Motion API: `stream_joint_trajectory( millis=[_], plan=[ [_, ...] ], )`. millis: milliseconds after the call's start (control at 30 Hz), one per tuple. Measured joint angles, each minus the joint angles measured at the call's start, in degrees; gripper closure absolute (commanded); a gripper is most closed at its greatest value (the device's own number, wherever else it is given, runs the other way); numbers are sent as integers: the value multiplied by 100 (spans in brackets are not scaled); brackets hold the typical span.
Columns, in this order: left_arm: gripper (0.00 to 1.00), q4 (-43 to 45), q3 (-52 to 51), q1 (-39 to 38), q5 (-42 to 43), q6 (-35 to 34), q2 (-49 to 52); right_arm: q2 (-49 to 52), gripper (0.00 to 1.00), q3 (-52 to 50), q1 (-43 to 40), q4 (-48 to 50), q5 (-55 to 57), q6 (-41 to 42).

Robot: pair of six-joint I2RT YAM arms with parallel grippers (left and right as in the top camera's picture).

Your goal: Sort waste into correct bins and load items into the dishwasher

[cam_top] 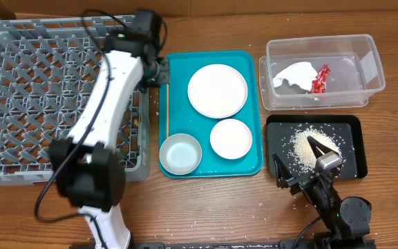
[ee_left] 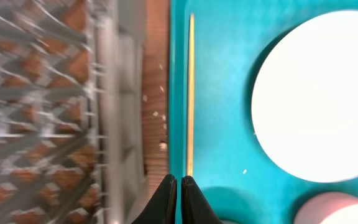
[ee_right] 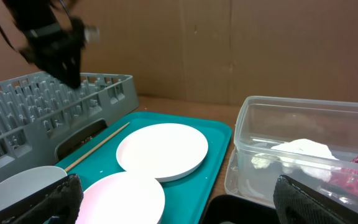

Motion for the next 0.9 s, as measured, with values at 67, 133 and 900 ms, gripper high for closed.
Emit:
stream_joint_trajectory(
  millis=[67,133,900],
  plan=[
    [77,-33,61,44,2,118,-236,0,0,0,0,0,0,2],
    [70,-31,103,66,55,236,-304,0,0,0,-2,0,-2,0],
    [96,234,-96,-254,24,-70,1969,0,0,0,-2,-2,0,4]
  ],
)
